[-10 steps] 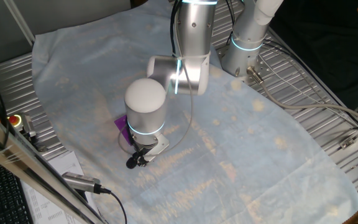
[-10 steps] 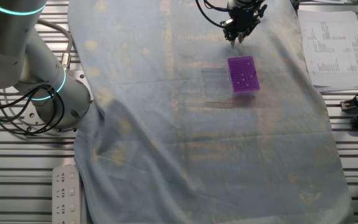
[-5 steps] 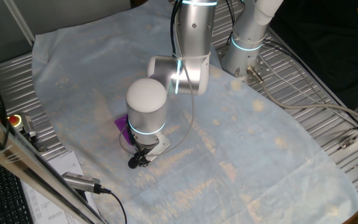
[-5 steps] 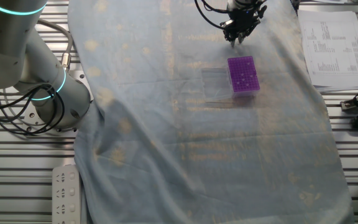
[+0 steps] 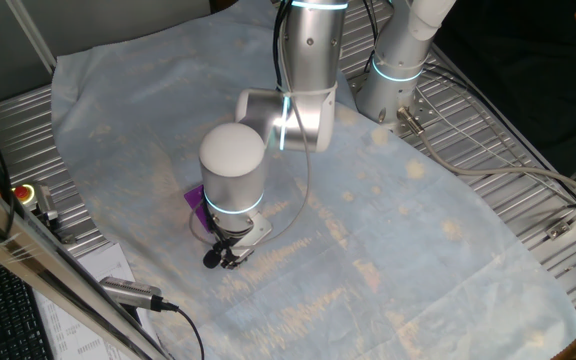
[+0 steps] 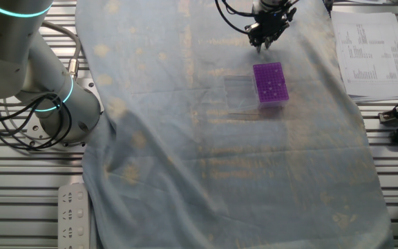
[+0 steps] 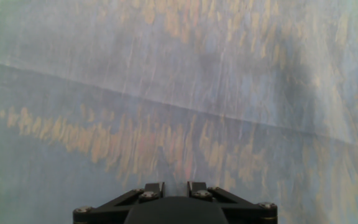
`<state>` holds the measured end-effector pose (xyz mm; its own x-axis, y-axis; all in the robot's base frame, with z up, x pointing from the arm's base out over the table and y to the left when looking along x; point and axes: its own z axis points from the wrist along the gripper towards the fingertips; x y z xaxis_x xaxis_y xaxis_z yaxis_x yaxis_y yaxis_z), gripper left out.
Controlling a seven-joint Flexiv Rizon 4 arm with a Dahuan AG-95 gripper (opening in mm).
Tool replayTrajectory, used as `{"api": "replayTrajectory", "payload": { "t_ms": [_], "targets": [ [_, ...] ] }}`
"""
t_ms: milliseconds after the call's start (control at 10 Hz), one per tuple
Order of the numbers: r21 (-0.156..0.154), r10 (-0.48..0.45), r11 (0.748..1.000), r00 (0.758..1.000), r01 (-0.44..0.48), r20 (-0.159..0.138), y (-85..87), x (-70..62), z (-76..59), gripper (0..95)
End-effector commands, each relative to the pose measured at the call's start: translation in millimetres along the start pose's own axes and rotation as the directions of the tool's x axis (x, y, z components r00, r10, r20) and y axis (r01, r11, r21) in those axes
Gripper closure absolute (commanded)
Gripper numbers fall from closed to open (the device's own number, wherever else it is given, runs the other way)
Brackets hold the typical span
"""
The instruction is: Insert a small pipette tip into the holder for small pipette tips
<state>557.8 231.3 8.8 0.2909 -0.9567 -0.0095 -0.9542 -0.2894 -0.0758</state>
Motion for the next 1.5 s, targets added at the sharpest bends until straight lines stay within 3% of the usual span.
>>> {"api": "replayTrajectory", "payload": {
  "t_ms": [100,600,700,900,1200,1300,1500],
  "targets": [
    [-0.006,-0.012,1.000,1.000,0.012,-0.008,-1.0,-0.9,-1.6,76.0],
    [-0.007,-0.031,1.000,0.999,0.031,-0.018,-1.0,-0.5,-1.1,76.0],
    [-0.006,-0.036,0.999,0.999,0.036,-0.023,-1.5,2.0,-1.4,95.0],
    [-0.005,-0.049,0.999,0.999,0.049,-0.015,-3.1,10.2,-2.5,95.0],
    [-0.005,-0.043,0.999,0.999,0.043,-0.004,-3.4,11.7,-2.7,95.0],
    [-0.004,-0.044,0.999,0.999,0.044,-0.003,-3.4,11.7,-2.7,76.0],
    [0.000,-0.057,0.998,0.998,0.057,-0.011,-3.4,11.7,-2.6,76.0]
  ]
}}
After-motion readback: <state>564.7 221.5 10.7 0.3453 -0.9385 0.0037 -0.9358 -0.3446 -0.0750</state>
